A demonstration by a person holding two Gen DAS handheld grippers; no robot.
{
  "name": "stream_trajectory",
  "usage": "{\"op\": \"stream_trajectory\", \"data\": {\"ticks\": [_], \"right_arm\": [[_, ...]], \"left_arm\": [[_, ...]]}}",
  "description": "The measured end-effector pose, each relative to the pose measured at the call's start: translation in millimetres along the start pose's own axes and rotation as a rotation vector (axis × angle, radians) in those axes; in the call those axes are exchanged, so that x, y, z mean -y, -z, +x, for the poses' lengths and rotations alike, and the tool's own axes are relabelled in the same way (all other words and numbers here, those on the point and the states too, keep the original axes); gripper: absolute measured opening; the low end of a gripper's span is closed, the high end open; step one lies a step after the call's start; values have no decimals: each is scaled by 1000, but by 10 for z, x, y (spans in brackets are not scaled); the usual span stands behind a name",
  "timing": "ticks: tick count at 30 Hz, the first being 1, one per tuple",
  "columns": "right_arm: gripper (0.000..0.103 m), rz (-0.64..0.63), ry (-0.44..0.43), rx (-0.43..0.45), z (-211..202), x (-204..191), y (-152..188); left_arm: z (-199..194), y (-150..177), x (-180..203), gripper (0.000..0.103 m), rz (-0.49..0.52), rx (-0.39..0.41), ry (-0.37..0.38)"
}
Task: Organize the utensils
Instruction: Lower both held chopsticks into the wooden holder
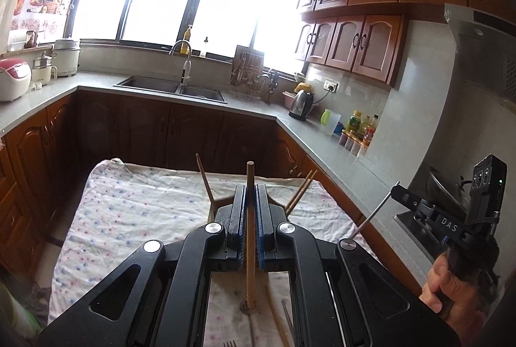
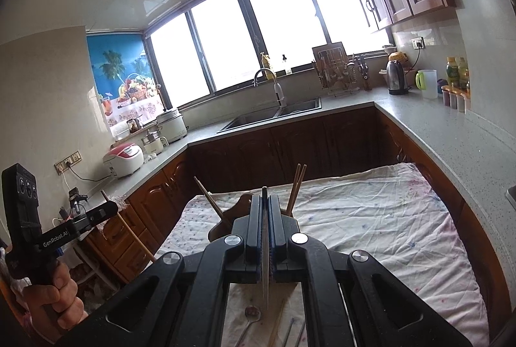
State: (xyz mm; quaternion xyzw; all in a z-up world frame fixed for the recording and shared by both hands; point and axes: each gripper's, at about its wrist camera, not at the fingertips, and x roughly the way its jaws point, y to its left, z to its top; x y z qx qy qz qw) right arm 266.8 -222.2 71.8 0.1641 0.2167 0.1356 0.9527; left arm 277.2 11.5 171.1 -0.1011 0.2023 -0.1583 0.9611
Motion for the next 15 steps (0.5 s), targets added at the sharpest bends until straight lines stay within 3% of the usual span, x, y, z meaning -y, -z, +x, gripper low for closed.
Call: {"op": "stream_trajectory", "data": {"ticks": [8,15], "right_arm": [[3,-13,-2,86,246,-31,-423],[3,-28,15,101,552,-20,-573]], "left_arm": [[225,-435,-104,4,12,92,-44],[617,-571,-252,4,-5,105,-73]]}}
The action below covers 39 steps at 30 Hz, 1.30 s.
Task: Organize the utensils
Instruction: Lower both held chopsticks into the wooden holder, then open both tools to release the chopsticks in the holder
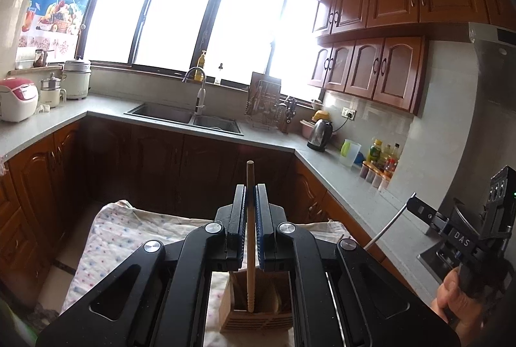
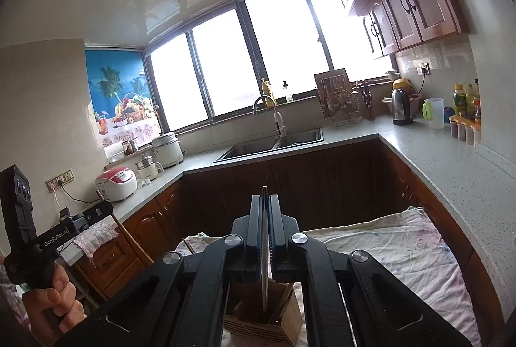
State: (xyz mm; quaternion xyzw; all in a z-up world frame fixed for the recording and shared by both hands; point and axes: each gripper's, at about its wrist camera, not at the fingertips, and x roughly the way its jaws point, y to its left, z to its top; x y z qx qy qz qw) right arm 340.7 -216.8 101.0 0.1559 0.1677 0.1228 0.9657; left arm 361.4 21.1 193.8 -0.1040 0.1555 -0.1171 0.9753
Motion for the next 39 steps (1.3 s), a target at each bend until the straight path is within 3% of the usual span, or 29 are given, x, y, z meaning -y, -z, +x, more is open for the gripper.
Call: {"op": "stream_trajectory", "data": {"ticks": [11,21,39], "right_arm": [[3,52,28,-110,513,238,471],[3,97,31,-192,743,371,786],[4,113,34,-204,811,395,757]], "left_arm": [[576,506,-200,4,-66,-84,-54],[830,848,-254,5,-84,-176,-59],[846,823,-249,7,-77,-182,-59]]}}
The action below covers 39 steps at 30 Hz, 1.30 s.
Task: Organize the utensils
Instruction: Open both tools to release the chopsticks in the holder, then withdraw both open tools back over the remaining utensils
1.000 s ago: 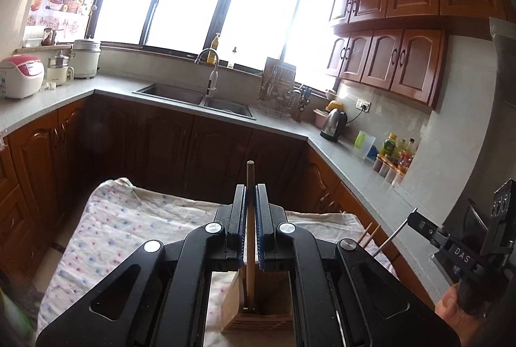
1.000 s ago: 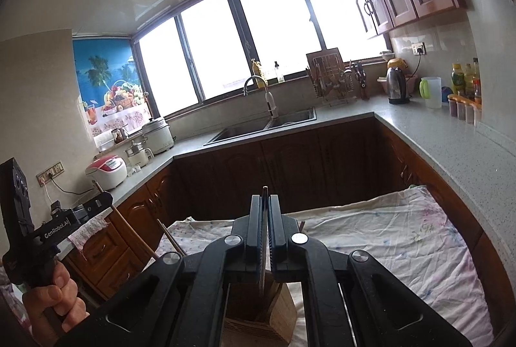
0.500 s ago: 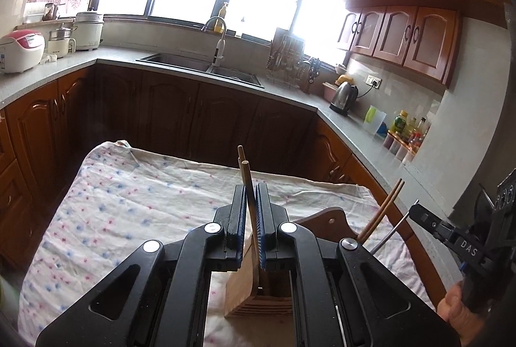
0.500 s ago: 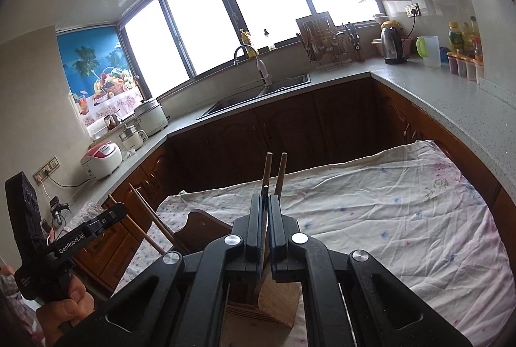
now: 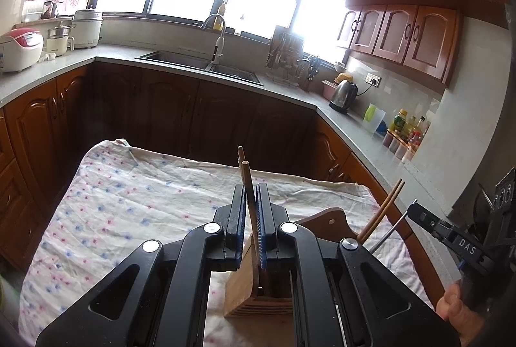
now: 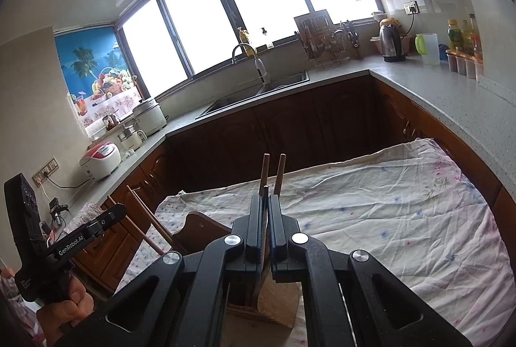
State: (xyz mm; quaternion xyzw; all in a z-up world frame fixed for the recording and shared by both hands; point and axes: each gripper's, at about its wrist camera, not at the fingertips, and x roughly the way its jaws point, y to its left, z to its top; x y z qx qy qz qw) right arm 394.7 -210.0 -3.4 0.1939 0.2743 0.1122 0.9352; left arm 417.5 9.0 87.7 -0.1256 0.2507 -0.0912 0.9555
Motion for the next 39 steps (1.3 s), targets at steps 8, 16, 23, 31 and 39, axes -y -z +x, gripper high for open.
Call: {"op": "stream_trajectory", "data": {"ticks": [8,16,23,31,39], "right_arm": [[56,37,-33,34,-122,59,10],[87,65,-57,87,-397,100,70],[88,62,-65,74,-614,78,266],[88,48,-61,26,-887,38,571],[88,78,-34,4,-1224,64,906]], "left_arm": [[-156,38,-21,76,-7,13,-35],[-402,156,-88,91,-13,19,-81],[-644,374,-135,92,-27,-10,-85],[-939,691,-166,92,-38,-60,-80],[-1171,1102,-171,92,-55,-122,-65]]}}
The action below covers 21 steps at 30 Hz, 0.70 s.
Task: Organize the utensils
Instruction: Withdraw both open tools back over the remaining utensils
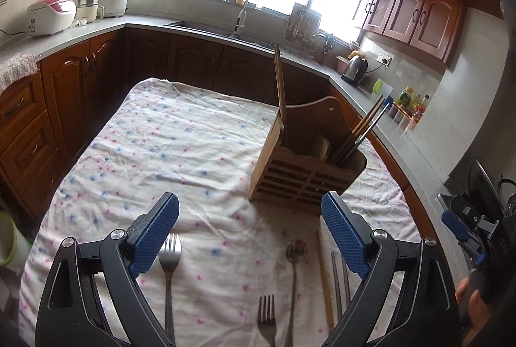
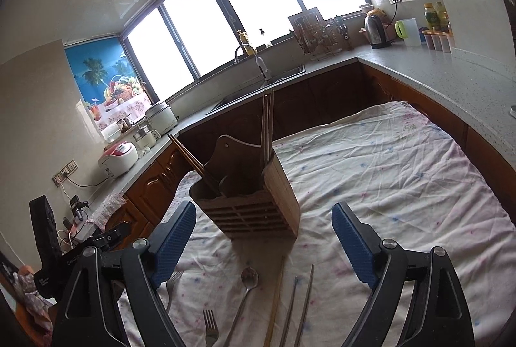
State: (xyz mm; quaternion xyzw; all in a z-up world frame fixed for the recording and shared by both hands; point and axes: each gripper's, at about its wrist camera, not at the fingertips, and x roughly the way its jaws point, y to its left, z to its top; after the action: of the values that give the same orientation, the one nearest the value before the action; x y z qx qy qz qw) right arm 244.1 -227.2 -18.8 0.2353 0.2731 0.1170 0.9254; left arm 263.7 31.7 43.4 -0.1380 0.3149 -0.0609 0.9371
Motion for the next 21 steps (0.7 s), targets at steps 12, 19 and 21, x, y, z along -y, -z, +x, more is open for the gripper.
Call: {"op": "stream_trajectory", "data": {"ticks": [12,19,21], "right_arm": [[88,-31,67,-32,-265,-10,604],[88,-65,111,-58,-338,2,940],[88,-68,116,-73,-340,20,1024]], "left_arm": [[-177,576,-63,92,-4,-75,5],[-219,869,-107,92,6,-113,-4],[-219,942,-108,92,11,-126,-6]]}}
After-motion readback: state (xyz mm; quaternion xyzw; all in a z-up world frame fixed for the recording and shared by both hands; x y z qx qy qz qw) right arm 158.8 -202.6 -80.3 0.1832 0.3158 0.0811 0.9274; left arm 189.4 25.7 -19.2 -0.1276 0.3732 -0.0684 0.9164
